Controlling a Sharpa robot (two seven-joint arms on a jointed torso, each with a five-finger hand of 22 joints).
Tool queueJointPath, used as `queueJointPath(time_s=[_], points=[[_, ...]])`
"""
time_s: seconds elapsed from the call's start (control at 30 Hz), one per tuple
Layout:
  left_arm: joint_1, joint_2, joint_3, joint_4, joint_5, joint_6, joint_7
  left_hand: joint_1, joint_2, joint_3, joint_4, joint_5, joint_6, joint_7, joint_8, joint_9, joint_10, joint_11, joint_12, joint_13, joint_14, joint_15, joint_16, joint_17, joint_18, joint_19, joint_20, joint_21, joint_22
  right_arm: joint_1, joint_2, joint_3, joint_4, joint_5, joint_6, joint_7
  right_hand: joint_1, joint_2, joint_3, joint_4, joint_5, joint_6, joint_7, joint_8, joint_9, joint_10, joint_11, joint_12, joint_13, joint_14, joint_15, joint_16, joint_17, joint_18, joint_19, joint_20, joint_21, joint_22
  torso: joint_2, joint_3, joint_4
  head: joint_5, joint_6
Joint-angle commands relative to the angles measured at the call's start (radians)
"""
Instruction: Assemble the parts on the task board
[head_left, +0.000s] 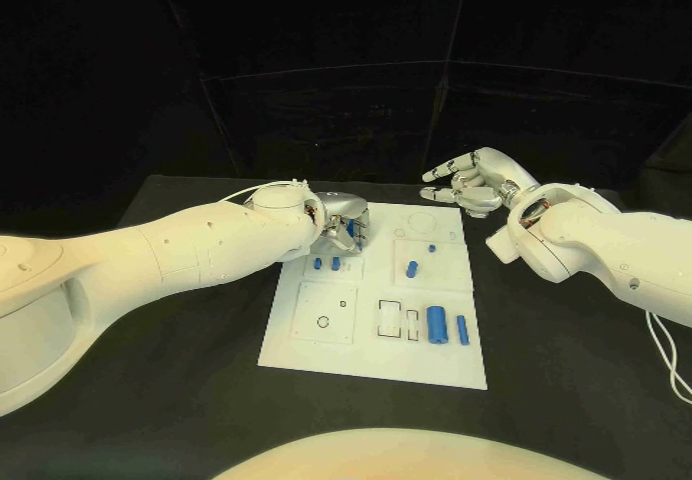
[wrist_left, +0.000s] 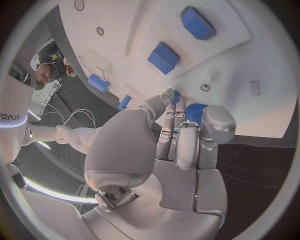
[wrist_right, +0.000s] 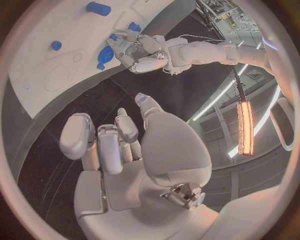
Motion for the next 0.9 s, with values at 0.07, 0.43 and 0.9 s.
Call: queueJointPath(time_s=[0.07, 0.43, 0.9], points=[[-0.001, -0.017, 0.001, 0.025, 0.000, -0.048, 0.017, -0.004, 0.005, 0.007, 0.000, 0.002, 0.006, 0.002, -0.007, -0.001, 0.008, -0.001, -0.007, 0.001, 0.024, -0.008, 0.005, -0.002, -0.019, 0.008, 0.002, 0.005, 0.003, 0.002, 0.000, 0.001, 0.002, 0.003, 0.005, 0.011, -0.006, 0.004, -0.001, 0.007, -0.003, -0.002, -0.001, 0.006, -0.001, -0.006, 0.003, -0.003, 0.001, 0.050, -0.009, -0.006, -0.001, 0.013, -0.003, 0.000, -0.005, 0.000, -0.001, 0.0003, 0.0012, 0.001, 0.002], [0.003, -0.089, 0.069, 0.114, 0.028, -0.108, 0.012, -0.008, -0.004, 0.023, -0.008, 0.003, 0.003, 0.007, -0.023, -0.002, 0.016, 0.002, -0.024, 0.001, 0.024, -0.006, 0.003, -0.008, -0.019, 0.009, 0.003, 0.009, 0.008, 0.002, -0.001, 0.001, -0.001, 0.003, 0.004, 0.012, -0.006, 0.004, -0.001, 0.007, -0.003, -0.002, -0.001, 0.006, -0.001, -0.006, 0.003, -0.003, 0.001, 0.050, -0.009, -0.006, -0.001, 0.013, -0.003, 0.000, -0.005, 0.000, -0.001, 0.0002, 0.0019, 0.004, 0.008], [0.006, -0.154, 0.089, 0.142, 0.028, -0.058, -0.017, -0.013, -0.011, 0.028, -0.011, 0.002, 0.011, 0.009, -0.027, -0.001, 0.025, 0.003, -0.031, 0.002, 0.024, -0.005, 0.002, -0.012, -0.020, 0.009, 0.005, 0.011, 0.011, 0.002, -0.003, 0.001, -0.002, 0.003, 0.004, 0.012, -0.006, 0.004, -0.001, 0.007, -0.003, -0.002, -0.001, 0.006, -0.001, -0.006, 0.003, -0.003, 0.001, 0.050, -0.009, -0.006, -0.001, 0.013, -0.003, 0.000, -0.005, 0.000, 0.000, 0.0009, 0.0000, 0.009, 0.007]])
